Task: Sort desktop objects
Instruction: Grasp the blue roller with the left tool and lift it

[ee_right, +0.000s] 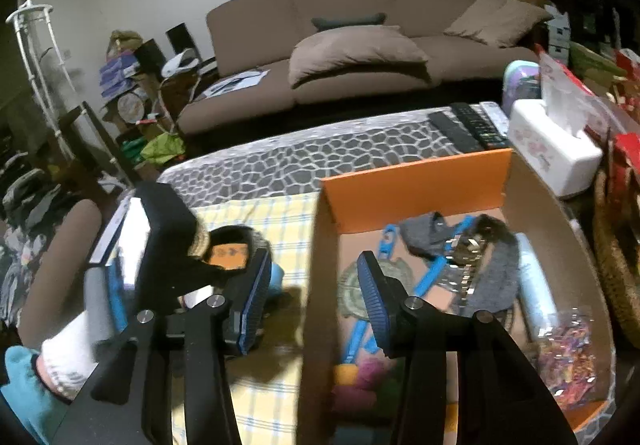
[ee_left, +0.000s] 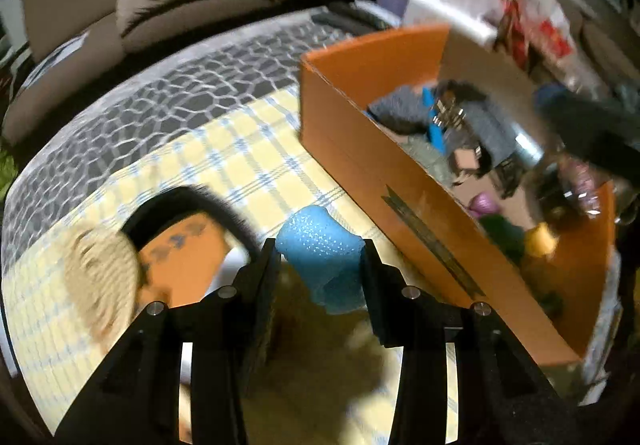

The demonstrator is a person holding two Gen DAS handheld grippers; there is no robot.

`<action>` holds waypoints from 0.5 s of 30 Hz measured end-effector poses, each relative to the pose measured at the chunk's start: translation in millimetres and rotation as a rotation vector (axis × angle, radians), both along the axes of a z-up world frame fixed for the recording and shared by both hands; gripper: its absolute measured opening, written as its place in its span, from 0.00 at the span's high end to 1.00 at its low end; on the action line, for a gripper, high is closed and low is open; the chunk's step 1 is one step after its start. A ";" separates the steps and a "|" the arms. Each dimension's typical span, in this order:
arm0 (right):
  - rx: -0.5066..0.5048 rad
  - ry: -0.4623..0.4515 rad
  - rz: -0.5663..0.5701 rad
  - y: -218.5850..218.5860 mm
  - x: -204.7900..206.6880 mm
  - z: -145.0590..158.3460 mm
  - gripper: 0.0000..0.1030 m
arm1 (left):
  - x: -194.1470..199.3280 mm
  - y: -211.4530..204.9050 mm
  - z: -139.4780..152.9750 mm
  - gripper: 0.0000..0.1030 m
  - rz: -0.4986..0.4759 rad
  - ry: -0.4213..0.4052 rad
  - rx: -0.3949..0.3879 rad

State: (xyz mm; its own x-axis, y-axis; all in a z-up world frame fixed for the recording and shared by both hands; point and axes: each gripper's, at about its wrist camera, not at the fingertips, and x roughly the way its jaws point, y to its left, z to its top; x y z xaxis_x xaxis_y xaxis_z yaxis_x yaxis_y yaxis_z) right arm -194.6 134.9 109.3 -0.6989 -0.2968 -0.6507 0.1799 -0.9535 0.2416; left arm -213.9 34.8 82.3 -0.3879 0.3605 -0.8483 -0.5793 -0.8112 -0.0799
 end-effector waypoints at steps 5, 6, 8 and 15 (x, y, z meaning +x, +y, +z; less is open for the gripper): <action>0.004 -0.009 0.062 -31.0 -4.0 -4.4 0.48 | 20.3 -47.3 20.9 0.64 0.106 0.035 0.031; 0.009 -0.014 0.075 -38.4 -4.8 -6.7 0.48 | 25.8 -59.9 23.3 0.64 0.143 0.040 0.028; 0.020 -0.026 0.102 -54.7 -6.9 -12.4 0.47 | 31.4 -72.3 24.8 0.64 0.177 0.049 0.018; 0.038 -0.067 0.140 -89.1 -17.4 -32.4 0.40 | 68.8 -115.7 21.1 0.64 0.303 0.068 0.032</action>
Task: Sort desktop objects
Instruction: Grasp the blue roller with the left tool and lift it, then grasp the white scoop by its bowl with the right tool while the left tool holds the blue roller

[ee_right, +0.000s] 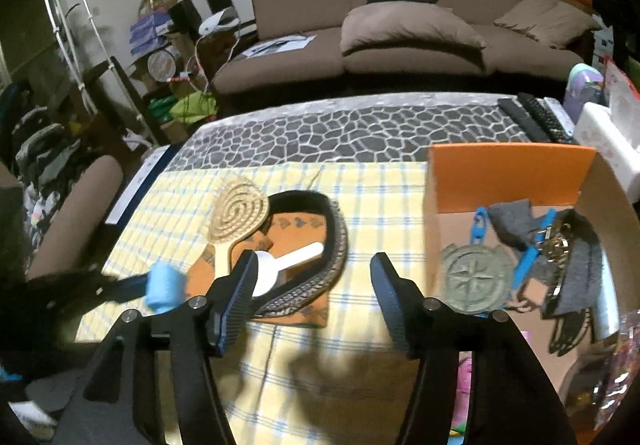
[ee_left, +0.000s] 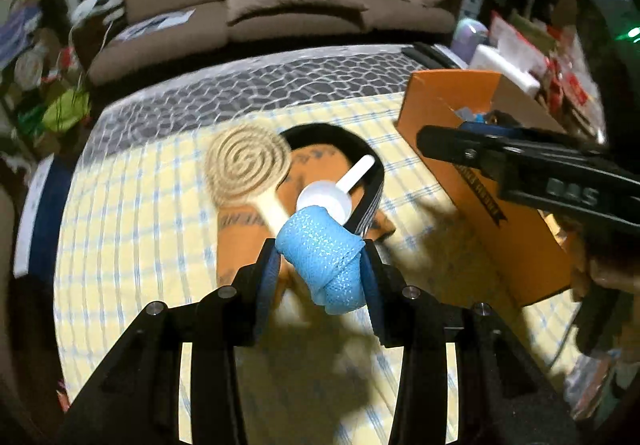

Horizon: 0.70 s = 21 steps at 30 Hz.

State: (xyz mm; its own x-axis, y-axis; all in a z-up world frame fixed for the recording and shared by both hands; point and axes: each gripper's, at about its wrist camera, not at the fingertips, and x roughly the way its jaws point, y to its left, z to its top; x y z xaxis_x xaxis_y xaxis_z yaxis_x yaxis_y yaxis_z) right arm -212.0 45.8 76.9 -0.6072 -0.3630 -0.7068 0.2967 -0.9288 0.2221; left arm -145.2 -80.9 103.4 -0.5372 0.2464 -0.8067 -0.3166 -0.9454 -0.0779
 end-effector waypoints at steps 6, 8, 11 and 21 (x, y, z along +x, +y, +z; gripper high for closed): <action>0.035 -0.029 0.028 -24.8 -6.5 -20.8 0.40 | 10.0 -28.0 -5.4 0.64 0.045 -0.017 0.046; 0.054 -0.046 0.048 -36.4 -8.8 -31.6 0.40 | 8.3 -35.0 -6.1 0.64 0.054 -0.027 0.071; 0.069 -0.056 0.064 -47.5 -11.4 -43.7 0.40 | 5.2 -41.9 -5.3 0.64 0.068 -0.040 0.114; 0.118 -0.069 0.036 -66.7 -24.1 -73.0 0.53 | 7.9 -46.2 1.4 0.63 0.051 -0.039 0.134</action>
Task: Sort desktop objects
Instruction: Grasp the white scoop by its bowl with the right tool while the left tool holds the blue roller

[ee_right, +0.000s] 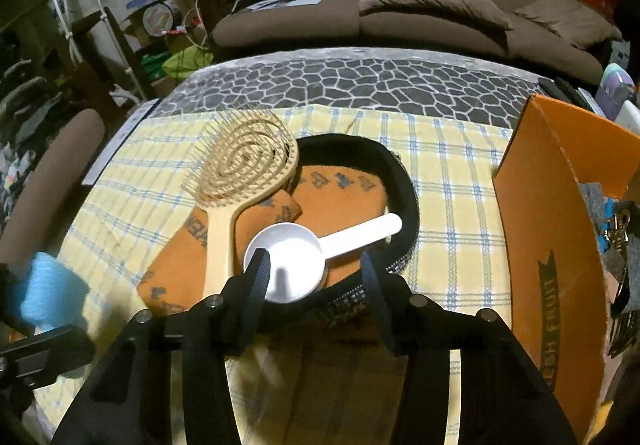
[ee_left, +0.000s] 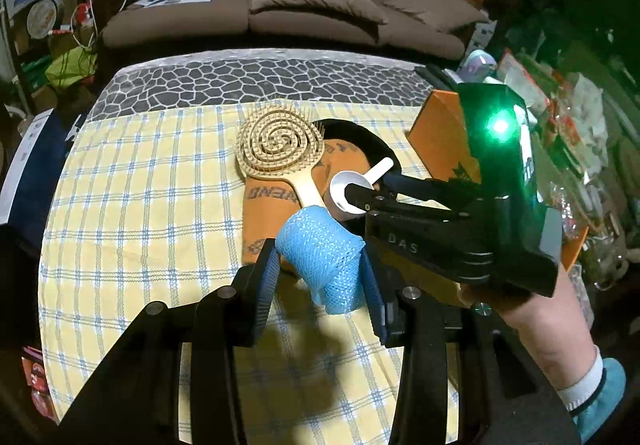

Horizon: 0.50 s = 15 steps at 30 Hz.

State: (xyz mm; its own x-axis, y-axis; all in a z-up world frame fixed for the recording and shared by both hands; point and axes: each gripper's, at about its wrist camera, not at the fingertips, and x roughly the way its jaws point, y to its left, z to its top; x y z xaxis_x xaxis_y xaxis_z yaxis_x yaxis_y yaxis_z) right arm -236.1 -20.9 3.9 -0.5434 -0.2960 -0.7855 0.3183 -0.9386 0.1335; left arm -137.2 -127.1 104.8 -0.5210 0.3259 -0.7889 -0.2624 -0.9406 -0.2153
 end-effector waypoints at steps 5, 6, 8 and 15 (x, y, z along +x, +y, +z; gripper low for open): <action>0.061 0.002 0.020 -10.9 -2.4 -5.1 0.53 | -1.7 -3.7 -1.8 0.63 0.008 -0.014 0.011; 0.070 -0.001 0.029 -14.0 -3.4 -7.6 0.53 | -1.6 -4.1 -1.9 0.63 0.009 -0.016 0.012; 0.085 0.000 0.039 -18.6 -5.8 -12.3 0.54 | -1.3 -4.4 -1.3 0.63 0.012 -0.014 0.010; 0.045 -0.014 0.040 -17.3 -10.7 -19.7 0.88 | -4.4 -9.3 -1.8 0.63 0.029 -0.018 0.012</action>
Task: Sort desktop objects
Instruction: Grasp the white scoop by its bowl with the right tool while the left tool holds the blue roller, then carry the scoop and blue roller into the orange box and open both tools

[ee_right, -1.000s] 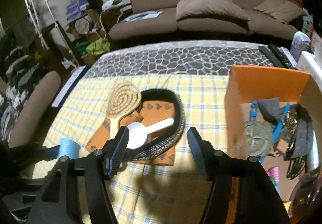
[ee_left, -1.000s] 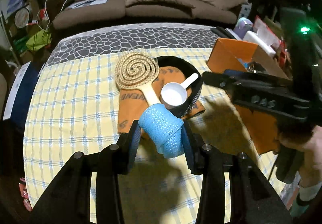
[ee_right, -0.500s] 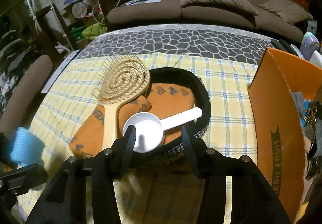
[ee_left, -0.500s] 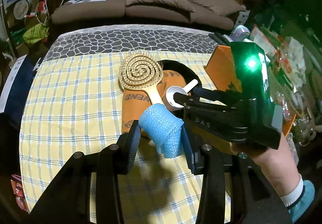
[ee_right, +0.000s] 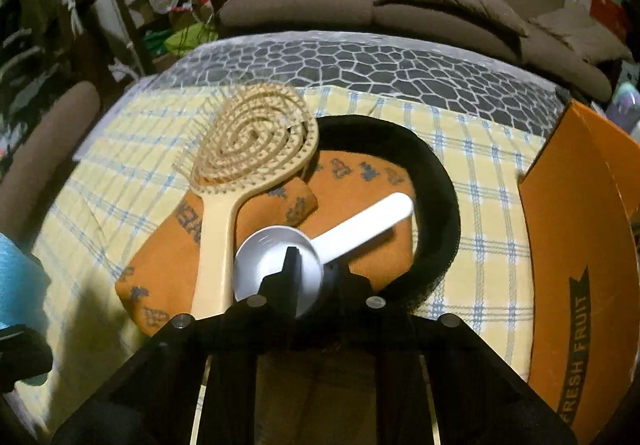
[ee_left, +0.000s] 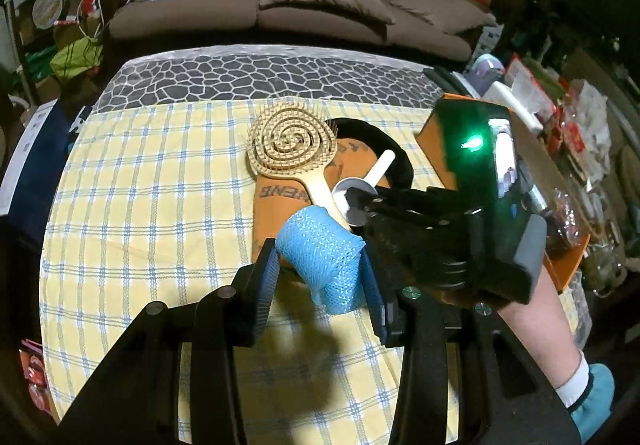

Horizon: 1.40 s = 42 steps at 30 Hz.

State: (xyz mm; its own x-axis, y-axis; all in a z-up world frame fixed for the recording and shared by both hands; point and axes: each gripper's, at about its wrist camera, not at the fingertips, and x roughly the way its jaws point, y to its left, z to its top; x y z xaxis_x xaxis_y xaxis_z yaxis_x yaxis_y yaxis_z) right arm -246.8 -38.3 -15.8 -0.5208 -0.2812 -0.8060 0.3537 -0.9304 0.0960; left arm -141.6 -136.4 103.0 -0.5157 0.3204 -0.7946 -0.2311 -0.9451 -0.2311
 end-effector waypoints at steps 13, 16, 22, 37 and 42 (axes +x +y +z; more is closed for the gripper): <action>-0.252 0.041 -0.045 35.7 11.3 50.1 0.91 | 1.4 15.9 9.2 0.63 -0.022 0.024 0.033; -0.266 0.070 -0.048 45.9 18.7 68.2 0.91 | 3.2 29.2 14.0 0.63 -0.049 0.037 0.049; -0.268 0.112 -0.092 83.8 36.4 95.8 0.91 | 9.1 71.3 19.2 0.63 -0.121 0.053 0.056; -0.148 0.101 -0.257 211.8 65.7 107.6 0.91 | 36.7 188.7 21.7 0.63 -0.313 0.091 0.073; -0.045 0.060 -0.306 241.2 67.5 93.6 0.91 | 42.6 223.9 18.6 0.63 -0.362 0.104 0.046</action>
